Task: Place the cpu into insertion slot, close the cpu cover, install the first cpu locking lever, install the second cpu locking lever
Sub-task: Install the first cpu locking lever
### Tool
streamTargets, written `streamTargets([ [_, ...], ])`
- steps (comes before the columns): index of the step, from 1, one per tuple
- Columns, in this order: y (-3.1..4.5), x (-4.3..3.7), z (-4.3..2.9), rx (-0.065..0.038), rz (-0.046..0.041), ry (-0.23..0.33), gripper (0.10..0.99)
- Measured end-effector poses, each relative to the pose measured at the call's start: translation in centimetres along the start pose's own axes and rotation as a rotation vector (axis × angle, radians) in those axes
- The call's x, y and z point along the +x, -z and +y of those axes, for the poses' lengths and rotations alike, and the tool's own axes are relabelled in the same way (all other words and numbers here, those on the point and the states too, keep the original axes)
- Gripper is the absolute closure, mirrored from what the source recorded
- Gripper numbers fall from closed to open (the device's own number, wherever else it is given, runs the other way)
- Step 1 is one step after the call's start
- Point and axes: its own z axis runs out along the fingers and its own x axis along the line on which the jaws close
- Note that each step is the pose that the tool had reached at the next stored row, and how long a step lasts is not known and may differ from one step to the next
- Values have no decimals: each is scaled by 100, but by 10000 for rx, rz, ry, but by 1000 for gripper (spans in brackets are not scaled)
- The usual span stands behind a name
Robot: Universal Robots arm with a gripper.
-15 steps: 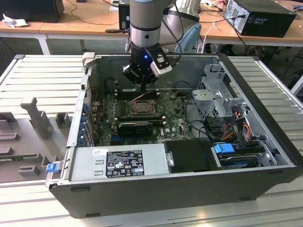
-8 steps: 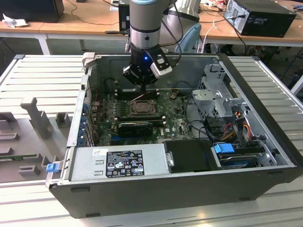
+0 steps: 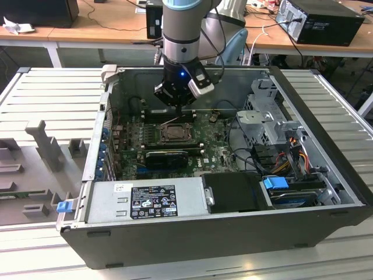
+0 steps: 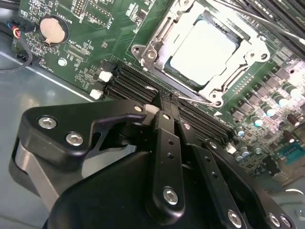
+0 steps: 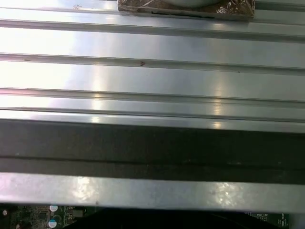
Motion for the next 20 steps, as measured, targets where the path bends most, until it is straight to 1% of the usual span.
streamTargets([
  [4,-62,-12,-1,-2,9,133,980],
  [7,-139,-43,-4,0,16,237,980],
  [9,-160,-48,-5,14,18,252,980],
  [11,-181,-55,-6,60,21,260,980],
  [12,-184,-57,-6,103,24,266,980],
  [13,-189,-58,-7,171,28,269,980],
  [15,-193,-59,-7,248,31,275,980],
  [16,-193,-58,-7,275,35,276,980],
  [20,-194,-59,-7,317,36,276,980],
])
